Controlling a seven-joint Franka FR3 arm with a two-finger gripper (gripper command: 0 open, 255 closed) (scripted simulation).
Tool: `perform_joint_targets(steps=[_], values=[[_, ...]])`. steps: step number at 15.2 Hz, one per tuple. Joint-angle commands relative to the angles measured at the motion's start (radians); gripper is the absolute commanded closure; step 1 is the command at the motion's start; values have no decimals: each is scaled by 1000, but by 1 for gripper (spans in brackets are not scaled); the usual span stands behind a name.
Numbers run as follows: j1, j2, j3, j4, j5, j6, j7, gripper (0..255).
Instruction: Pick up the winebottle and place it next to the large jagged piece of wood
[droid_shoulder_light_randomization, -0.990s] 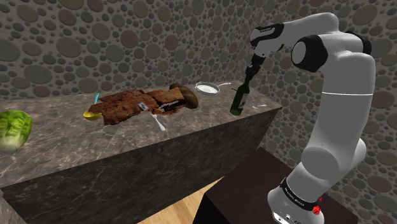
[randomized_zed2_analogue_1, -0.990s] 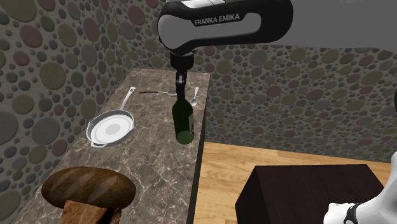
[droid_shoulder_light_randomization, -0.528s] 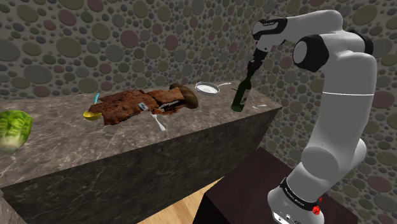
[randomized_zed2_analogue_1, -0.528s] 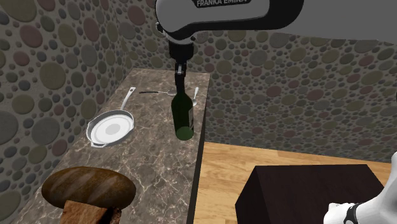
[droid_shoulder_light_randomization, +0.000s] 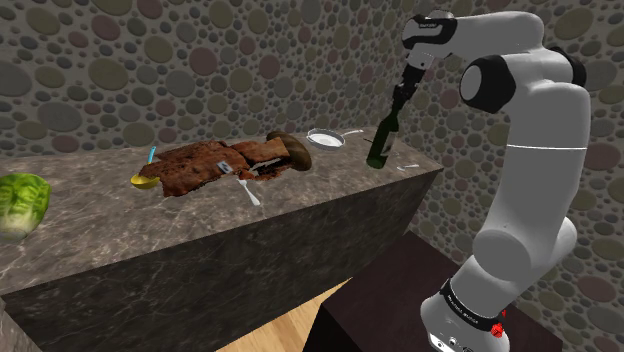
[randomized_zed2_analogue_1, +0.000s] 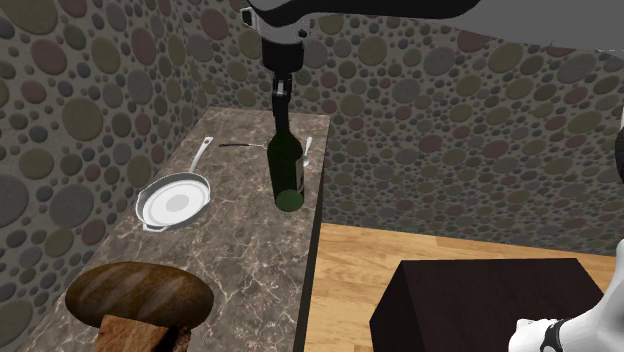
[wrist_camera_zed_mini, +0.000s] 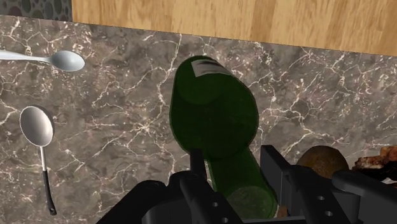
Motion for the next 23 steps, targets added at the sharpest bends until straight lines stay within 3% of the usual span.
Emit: perform_joint_targets(steps=[1, 11, 16, 19, 20, 23], values=[[-6, 5, 0, 35, 1, -30, 2, 255], [-55, 59, 3, 259, 24, -198, 15, 255], [-102, 117, 11, 426, 51, -306, 25, 255], [-152, 180, 23, 582, 78, -394, 38, 255], [-152, 181, 24, 583, 78, -395, 38, 255], [-15, 36, 4, 341, 14, -296, 80, 255]])
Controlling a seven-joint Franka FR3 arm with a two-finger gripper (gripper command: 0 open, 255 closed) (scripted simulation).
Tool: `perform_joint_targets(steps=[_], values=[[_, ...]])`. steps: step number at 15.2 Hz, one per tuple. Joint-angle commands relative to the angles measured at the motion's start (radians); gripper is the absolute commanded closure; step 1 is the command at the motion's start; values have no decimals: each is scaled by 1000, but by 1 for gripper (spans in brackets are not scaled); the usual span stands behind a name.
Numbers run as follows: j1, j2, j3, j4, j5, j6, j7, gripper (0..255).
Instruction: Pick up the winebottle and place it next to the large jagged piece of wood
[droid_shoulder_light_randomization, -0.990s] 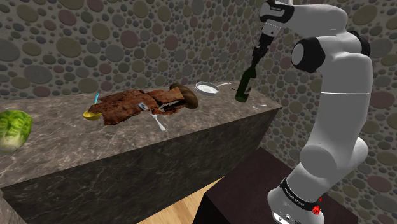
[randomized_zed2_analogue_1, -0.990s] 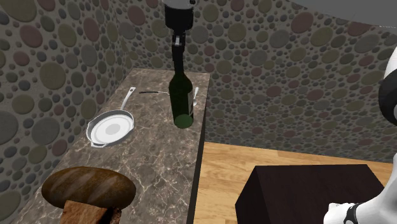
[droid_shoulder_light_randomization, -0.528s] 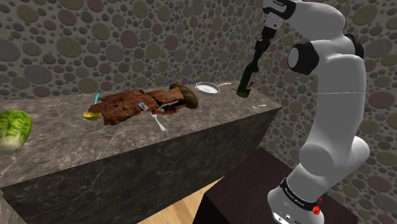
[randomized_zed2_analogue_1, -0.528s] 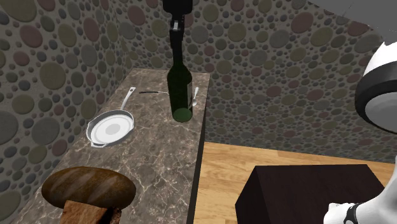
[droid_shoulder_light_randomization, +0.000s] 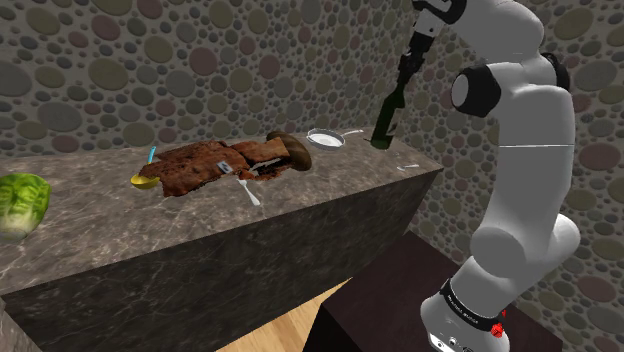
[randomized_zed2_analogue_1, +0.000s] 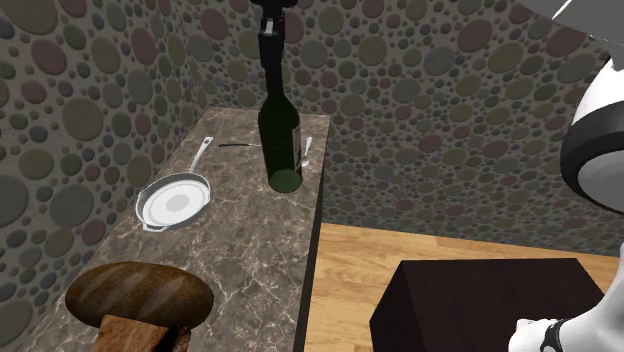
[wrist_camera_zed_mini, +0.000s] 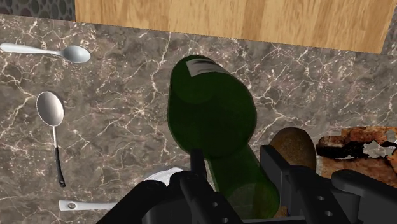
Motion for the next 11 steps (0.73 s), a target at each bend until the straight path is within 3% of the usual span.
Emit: perform_joint_targets(steps=[1, 6, 11], values=[[83, -88, -9, -140, -41, 56, 32, 255], [225, -224, 9, -332, -119, 132, 144, 255], [333, -317, 46, -451, -179, 175, 267, 255]])
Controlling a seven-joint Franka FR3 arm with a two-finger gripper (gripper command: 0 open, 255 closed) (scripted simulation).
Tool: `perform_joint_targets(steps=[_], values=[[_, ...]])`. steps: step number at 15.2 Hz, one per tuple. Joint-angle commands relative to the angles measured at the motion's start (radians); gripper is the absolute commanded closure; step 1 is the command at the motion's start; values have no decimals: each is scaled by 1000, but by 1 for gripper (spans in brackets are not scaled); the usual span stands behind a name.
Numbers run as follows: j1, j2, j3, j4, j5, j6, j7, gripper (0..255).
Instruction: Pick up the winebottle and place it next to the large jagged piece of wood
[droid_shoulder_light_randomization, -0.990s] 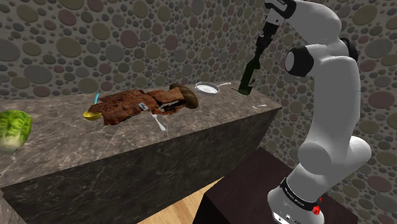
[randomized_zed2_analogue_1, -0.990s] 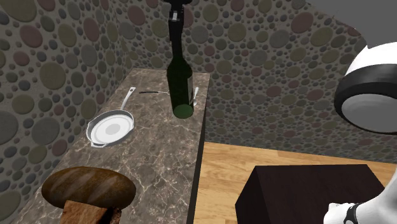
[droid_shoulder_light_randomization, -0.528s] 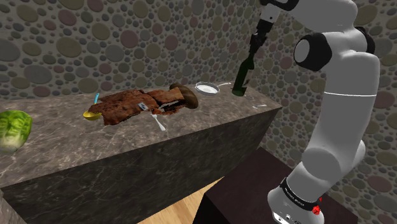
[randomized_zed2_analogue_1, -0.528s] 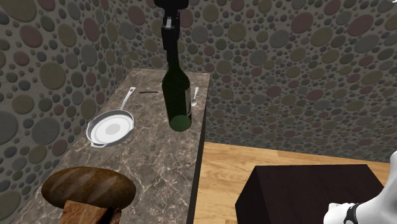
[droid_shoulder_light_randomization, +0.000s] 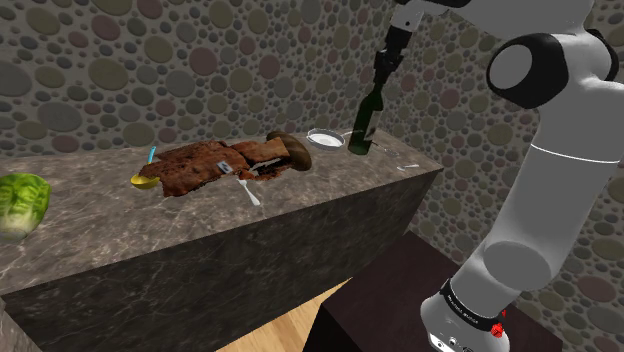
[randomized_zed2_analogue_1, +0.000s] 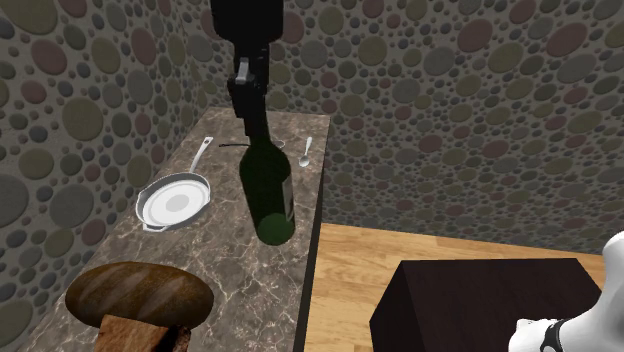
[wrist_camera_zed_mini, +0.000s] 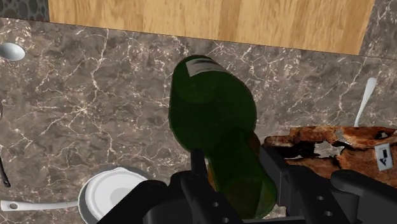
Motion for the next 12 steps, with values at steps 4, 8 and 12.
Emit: perform_joint_targets(steps=[4, 8, 12], values=[[93, -66, 46, -78, -47, 26, 130, 255], [154, -94, 87, -111, -71, 38, 229, 255], [210, -104, 127, -120, -87, 42, 324, 255]])
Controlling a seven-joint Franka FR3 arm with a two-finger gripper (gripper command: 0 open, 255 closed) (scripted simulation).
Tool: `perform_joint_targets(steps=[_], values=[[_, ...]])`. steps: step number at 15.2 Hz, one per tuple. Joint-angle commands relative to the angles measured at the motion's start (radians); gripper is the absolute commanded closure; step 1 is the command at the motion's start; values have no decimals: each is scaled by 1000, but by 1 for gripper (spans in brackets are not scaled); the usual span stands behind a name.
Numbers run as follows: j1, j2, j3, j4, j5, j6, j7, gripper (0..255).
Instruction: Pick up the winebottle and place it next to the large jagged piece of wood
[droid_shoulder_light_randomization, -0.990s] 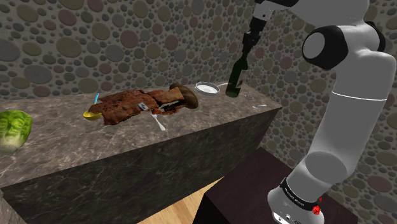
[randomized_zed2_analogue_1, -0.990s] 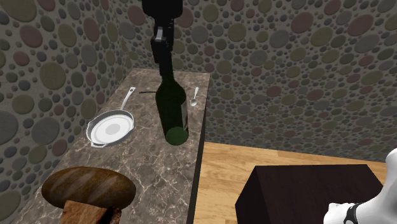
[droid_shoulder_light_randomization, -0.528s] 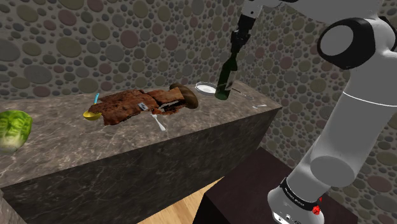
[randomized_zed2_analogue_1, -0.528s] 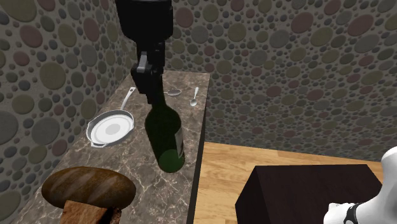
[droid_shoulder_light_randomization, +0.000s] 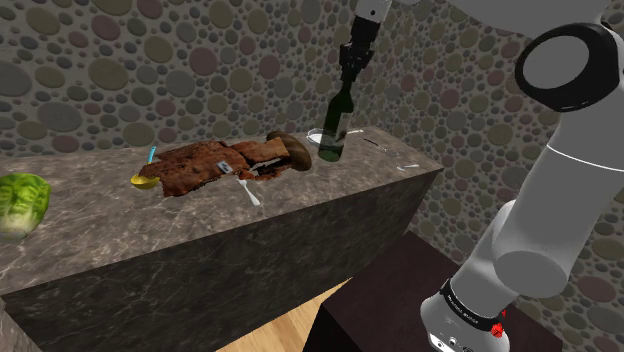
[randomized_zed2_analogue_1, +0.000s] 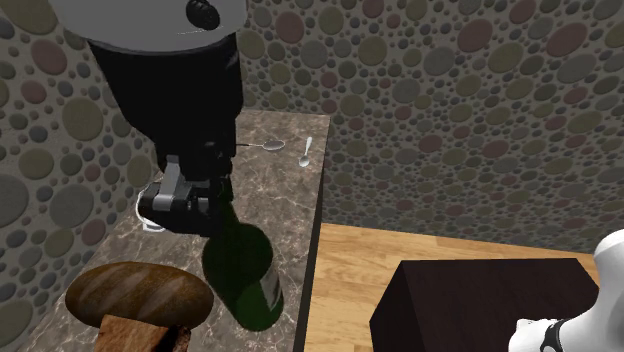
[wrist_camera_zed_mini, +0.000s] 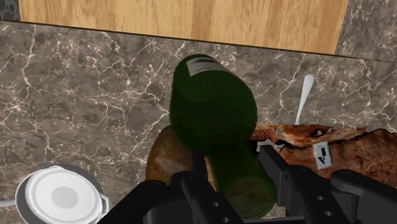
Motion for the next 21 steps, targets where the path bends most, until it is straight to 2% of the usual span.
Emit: perform_joint_targets(steps=[1, 10, 21], values=[[24, 3, 18, 4, -5, 1, 44, 255], [143, 68, 108, 93, -20, -21, 256, 255], [153, 23, 111, -117, -30, 145, 262, 255]])
